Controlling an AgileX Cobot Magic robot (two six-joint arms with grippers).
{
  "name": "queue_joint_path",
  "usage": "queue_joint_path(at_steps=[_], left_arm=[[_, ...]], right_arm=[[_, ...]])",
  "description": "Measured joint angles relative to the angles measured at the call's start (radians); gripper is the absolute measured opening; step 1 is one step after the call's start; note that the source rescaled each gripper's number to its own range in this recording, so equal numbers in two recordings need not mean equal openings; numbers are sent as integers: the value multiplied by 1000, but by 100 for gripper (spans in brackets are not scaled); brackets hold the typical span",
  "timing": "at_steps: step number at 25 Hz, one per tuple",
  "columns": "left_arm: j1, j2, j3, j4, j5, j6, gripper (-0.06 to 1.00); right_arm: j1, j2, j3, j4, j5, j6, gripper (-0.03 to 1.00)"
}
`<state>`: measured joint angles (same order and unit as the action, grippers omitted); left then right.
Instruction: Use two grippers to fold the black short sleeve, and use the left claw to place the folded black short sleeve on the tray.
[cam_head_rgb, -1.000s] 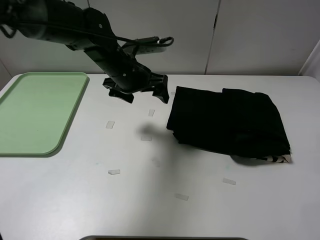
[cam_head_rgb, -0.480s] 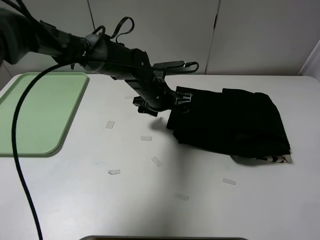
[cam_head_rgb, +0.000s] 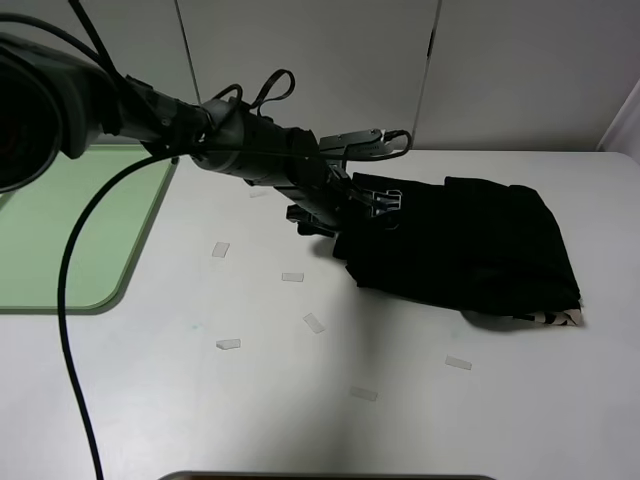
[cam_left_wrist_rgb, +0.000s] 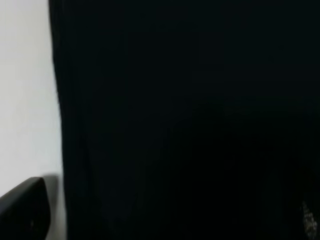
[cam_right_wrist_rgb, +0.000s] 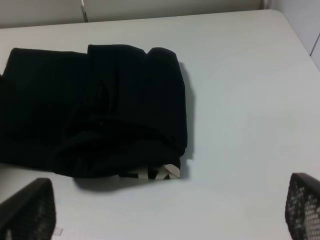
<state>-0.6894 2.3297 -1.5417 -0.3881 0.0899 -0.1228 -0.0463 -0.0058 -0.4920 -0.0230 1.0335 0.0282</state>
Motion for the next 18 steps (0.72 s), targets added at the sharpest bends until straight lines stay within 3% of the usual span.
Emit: queue_joint_path(at_steps=[8,18], left_arm=[[-43,25,-4,-35,-96,0,95],[-51,39,-4,-45,-90,-8,43]], right_arm=[[0,0,0,1,0,0,100],[0,0,0,1,0,0,100]])
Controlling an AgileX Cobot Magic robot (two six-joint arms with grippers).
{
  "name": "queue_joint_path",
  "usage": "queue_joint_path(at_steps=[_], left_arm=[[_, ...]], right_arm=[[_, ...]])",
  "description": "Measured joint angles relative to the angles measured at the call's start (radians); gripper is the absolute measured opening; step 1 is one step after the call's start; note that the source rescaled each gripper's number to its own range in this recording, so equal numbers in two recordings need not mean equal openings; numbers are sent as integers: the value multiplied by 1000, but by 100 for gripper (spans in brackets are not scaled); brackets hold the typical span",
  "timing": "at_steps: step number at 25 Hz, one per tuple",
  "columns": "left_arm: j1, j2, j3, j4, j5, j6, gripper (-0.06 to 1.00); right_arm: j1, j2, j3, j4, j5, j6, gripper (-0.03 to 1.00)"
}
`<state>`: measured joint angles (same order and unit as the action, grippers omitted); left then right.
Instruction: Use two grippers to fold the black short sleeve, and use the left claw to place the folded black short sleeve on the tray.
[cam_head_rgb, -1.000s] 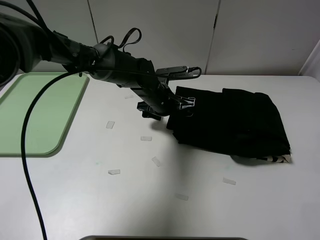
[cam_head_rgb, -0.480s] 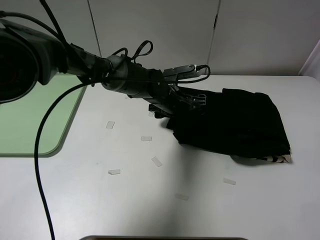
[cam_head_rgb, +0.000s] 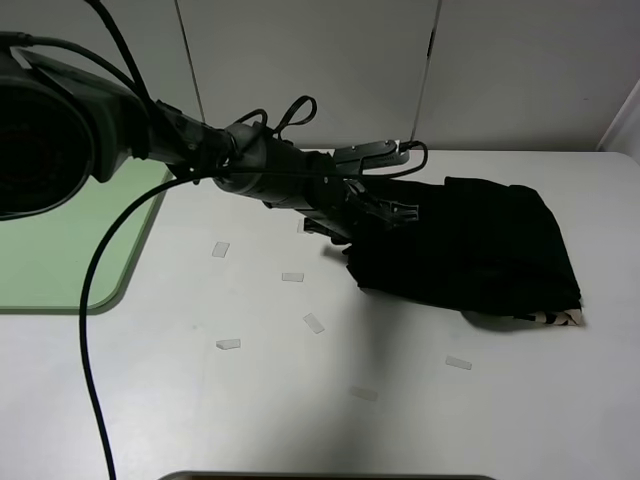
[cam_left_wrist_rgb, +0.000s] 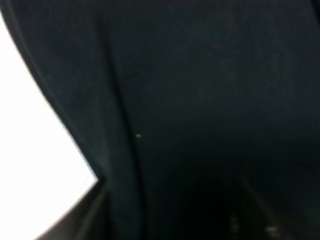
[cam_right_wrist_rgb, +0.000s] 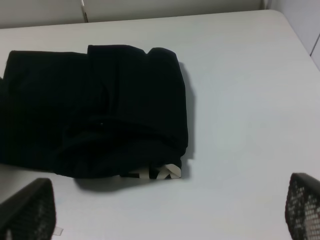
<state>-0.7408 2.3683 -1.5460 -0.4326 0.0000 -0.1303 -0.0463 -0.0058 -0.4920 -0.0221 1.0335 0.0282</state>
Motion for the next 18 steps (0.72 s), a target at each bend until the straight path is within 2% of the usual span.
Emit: queue_joint_path(at_steps=[4,6,12,18], left_arm=[[0,3,1,-2,15,-2,14],[0,4,2,-3,15,-3,5],[11,-2,2,-12,46,-4,5],[82,-62,2,9,263,-4,5]], right_arm=[[0,0,0,0,0,0,100],[0,0,0,0,0,0,100],[0,0,0,0,0,0,100],[0,0,0,0,0,0,100]])
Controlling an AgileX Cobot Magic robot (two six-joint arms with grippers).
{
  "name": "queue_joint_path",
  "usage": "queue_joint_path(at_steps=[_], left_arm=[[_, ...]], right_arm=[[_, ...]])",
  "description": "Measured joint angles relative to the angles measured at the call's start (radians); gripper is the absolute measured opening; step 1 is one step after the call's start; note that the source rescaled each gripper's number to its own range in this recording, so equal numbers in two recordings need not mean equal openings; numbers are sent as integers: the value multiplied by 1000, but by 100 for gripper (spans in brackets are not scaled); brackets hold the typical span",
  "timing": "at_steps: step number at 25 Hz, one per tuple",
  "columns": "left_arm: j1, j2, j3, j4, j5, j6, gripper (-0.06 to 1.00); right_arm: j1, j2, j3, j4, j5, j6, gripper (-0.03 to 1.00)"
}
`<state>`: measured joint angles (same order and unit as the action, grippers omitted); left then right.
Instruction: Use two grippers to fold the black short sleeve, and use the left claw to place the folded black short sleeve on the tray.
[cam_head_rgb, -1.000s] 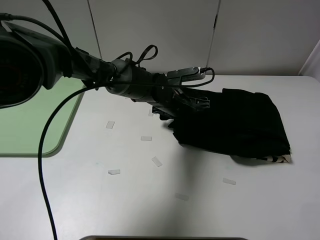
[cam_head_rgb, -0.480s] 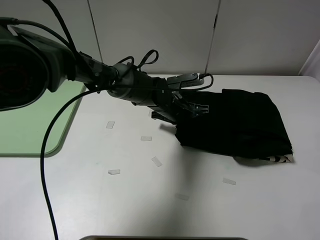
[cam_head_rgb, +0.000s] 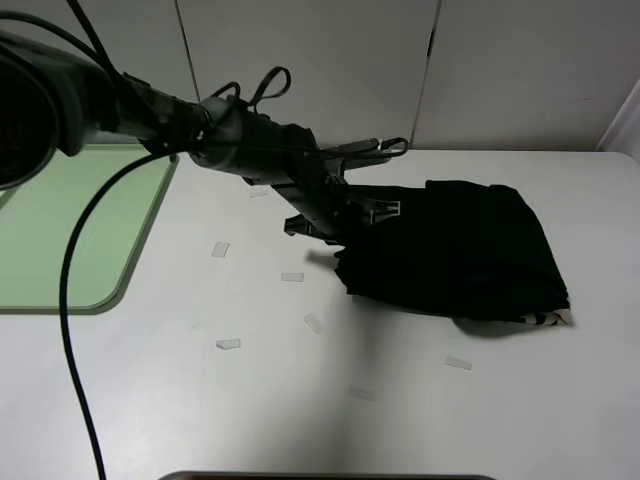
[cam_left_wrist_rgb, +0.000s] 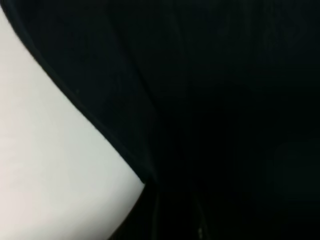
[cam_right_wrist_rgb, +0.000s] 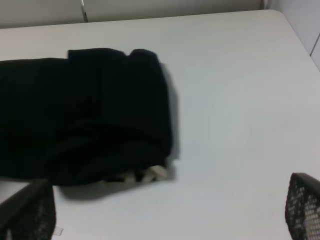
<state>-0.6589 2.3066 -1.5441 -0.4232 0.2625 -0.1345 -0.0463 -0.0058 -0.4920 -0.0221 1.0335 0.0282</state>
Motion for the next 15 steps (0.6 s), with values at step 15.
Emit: queue_joint_path(at_steps=[15], left_arm=[[149,-162,0,289,414,0,5]], right_arm=[[0,0,0,0,0,0,100]])
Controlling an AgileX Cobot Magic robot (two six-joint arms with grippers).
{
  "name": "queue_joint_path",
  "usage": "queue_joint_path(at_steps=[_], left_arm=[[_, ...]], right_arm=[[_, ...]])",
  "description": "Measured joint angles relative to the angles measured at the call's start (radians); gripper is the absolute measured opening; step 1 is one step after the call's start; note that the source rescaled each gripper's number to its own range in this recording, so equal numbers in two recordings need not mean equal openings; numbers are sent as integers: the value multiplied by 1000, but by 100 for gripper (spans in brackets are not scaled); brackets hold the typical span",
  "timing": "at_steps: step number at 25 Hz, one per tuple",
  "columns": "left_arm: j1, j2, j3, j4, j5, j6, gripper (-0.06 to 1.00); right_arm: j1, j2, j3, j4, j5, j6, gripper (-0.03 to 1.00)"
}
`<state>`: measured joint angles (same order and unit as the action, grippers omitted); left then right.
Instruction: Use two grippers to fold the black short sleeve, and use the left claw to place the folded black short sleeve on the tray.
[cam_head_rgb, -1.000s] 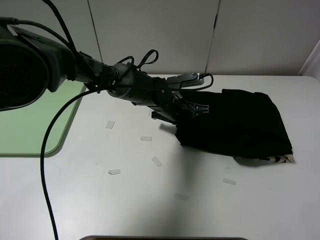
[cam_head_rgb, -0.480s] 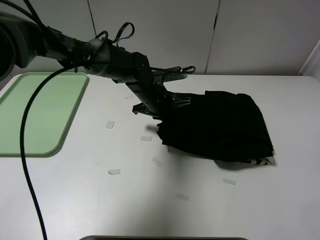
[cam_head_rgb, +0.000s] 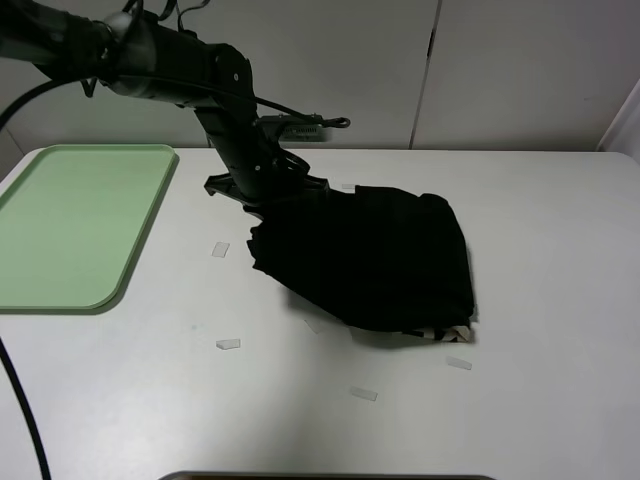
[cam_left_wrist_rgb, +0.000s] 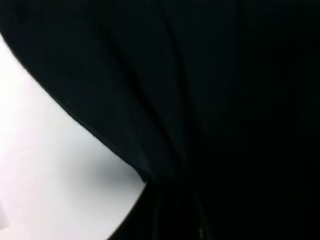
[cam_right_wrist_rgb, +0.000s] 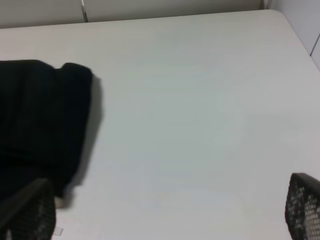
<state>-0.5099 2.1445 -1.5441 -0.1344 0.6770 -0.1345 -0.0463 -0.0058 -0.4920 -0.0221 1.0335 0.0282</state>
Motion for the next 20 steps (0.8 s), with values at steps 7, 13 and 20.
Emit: queue_joint_path(at_steps=[7,13,20], left_arm=[[10,-92,0,126,117,0,5],[10,-171,0,142,187,43,5],[0,-195,0,134,240,135,5]], right_arm=[[0,0,0,0,0,0,100],[0,0,0,0,0,0,100],[0,0,0,0,0,0,100]])
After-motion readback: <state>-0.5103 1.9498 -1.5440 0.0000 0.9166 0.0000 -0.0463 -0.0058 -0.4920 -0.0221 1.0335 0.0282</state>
